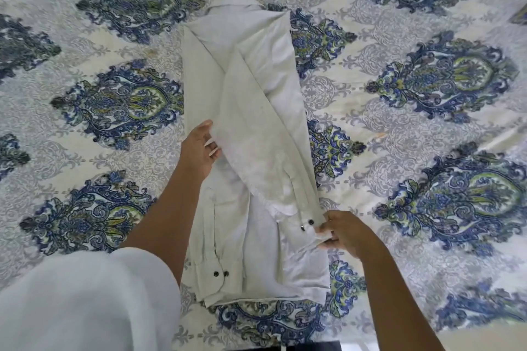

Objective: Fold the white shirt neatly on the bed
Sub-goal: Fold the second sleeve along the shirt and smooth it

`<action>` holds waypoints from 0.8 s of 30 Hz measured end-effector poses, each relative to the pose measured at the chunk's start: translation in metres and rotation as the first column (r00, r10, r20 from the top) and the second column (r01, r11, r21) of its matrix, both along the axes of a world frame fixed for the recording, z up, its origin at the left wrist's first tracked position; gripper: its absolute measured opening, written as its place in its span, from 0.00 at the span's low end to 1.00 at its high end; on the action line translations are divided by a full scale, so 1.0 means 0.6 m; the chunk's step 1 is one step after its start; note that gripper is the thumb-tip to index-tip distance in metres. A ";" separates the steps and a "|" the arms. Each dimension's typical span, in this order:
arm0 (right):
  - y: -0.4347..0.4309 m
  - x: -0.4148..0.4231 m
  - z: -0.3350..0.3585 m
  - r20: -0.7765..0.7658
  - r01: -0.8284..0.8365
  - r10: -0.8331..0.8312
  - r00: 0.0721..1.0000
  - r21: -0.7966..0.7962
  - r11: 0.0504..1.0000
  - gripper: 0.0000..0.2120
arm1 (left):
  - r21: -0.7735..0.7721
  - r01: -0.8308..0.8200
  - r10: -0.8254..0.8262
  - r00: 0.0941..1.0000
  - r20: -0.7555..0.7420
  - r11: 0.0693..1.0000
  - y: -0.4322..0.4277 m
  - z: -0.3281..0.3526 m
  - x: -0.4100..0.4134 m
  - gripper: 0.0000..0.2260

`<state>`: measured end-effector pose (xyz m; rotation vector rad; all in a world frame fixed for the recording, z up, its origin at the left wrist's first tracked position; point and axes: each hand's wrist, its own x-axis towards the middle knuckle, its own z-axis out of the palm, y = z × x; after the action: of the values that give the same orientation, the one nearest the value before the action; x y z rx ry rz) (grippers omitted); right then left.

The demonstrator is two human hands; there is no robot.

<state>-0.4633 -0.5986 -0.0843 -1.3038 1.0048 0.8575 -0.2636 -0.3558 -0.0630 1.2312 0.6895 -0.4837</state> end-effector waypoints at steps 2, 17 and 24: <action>0.012 -0.002 -0.002 -0.003 0.029 -0.029 1.000 0.008 1.000 0.09 | 0.088 -0.039 0.042 0.999 -0.031 0.995 -0.003 -0.019 -0.020 0.04; 0.055 -0.085 -0.006 -0.090 0.397 -0.387 0.918 0.212 0.893 0.02 | 0.396 0.303 -0.284 0.953 -0.105 0.867 -0.075 -0.058 -0.204 0.11; 0.073 -0.102 -0.020 -0.217 0.157 -0.151 0.964 0.012 0.988 0.08 | 0.459 0.368 -0.328 0.930 -0.166 0.808 -0.063 -0.083 -0.228 0.13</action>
<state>-0.5245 -0.5548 -0.0960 -1.1076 1.2432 0.9037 -0.4003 -0.3938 -0.1126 1.8435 0.6738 -0.6937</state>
